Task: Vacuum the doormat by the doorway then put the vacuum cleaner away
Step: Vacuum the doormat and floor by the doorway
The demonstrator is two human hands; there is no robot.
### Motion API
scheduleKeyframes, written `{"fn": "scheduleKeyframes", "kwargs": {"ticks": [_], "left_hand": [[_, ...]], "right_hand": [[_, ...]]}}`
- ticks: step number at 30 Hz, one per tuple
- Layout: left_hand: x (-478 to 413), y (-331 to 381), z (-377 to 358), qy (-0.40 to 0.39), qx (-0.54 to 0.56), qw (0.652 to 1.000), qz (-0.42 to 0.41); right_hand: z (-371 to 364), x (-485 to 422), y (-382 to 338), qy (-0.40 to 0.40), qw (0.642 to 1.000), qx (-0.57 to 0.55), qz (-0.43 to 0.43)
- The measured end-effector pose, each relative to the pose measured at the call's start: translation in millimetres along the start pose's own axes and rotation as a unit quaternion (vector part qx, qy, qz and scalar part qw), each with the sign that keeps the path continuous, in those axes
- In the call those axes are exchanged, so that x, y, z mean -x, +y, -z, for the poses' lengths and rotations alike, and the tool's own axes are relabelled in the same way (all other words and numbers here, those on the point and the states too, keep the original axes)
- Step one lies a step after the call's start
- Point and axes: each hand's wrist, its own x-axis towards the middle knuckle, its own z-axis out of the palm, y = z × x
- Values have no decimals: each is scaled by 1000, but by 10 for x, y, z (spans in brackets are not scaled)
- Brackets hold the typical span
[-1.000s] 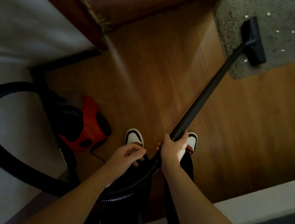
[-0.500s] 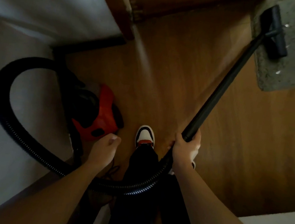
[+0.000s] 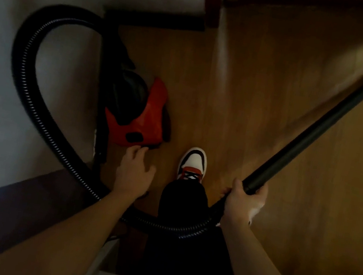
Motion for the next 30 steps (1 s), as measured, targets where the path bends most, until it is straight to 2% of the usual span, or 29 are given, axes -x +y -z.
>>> {"fn": "scheduleKeyframes", "kwargs": {"ticks": [4, 7, 14, 30], "left_hand": [[-96, -149, -81, -29, -20, 998, 46], [-171, -176, -175, -52, -16, 998, 45], [-377, -270, -318, -19, -91, 996, -6], [-452, -298, -479, -23, -72, 997, 27]], "right_hand": [[-58, -112, 206, 5, 1000, -1, 8], [-62, -175, 258, 5, 1000, -11, 18], [-89, -201, 291, -6, 999, -28, 33], [-94, -166, 396, -24, 999, -2, 32]]}}
